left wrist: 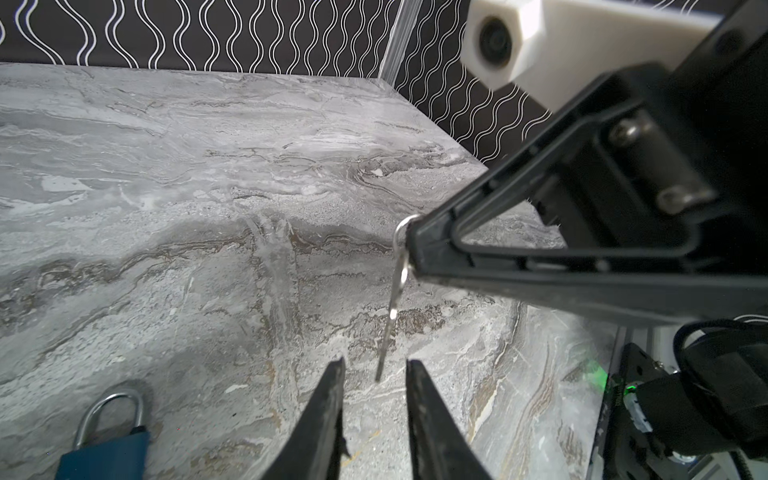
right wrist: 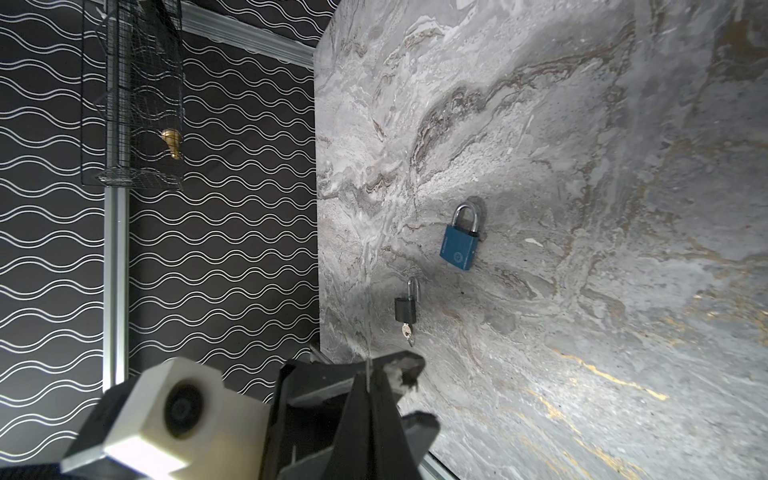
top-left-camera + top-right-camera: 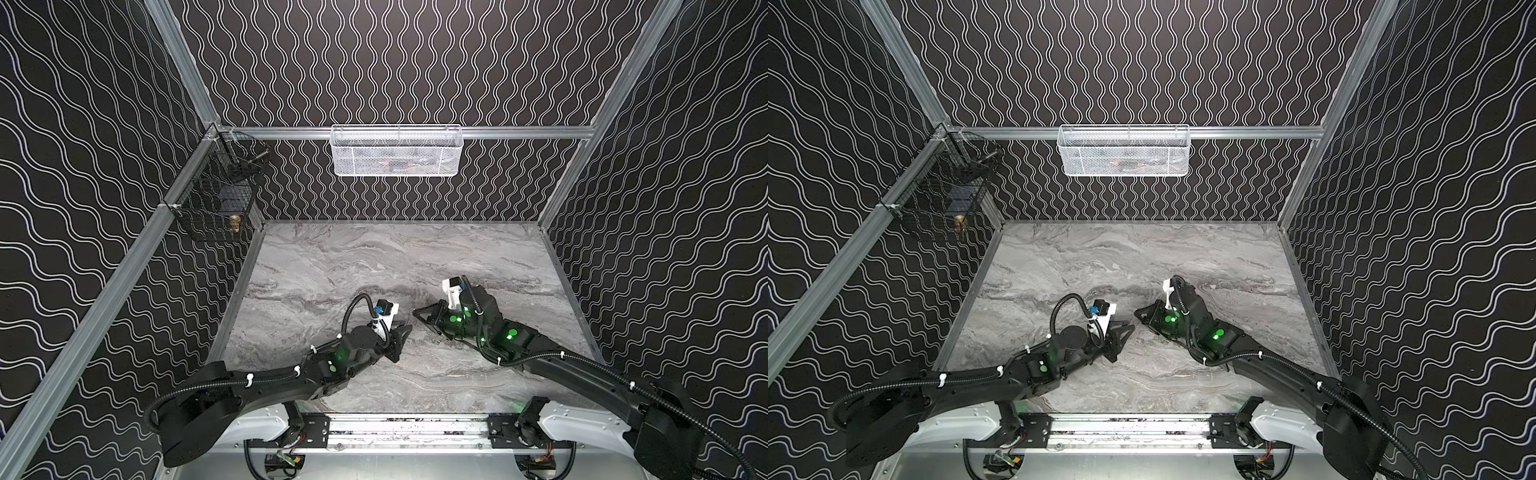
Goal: Unlock with the key
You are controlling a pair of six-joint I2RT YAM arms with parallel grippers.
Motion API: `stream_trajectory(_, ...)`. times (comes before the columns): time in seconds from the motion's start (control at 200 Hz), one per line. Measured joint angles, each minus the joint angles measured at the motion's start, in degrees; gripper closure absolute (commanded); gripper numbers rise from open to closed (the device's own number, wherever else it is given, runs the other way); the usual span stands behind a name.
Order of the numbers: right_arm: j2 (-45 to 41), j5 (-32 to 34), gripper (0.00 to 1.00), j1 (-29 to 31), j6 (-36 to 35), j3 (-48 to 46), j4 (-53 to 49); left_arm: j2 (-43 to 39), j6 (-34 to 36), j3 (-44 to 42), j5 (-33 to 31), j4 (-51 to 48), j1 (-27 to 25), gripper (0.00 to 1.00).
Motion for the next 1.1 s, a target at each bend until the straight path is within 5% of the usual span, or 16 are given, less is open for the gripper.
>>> stream_trajectory(0.636, 0.31, 0.02, 1.00, 0.17, -0.37, 0.42, -0.04, 3.72, 0.85, 1.03, 3.58, 5.55, 1.40, 1.00)
stream_trajectory(0.886, -1.55, 0.52, 0.62, -0.42, -3.34, 1.09, -1.07, 0.59, 2.14, 1.01, 5.90, 2.05, 4.68, 1.00)
stream_trajectory(1.101, -3.45, -1.60, 0.51, -4.26, -14.80, 3.43, -2.14, -4.98, 4.48, 1.73, 14.53, -5.31, 10.88, 1.00)
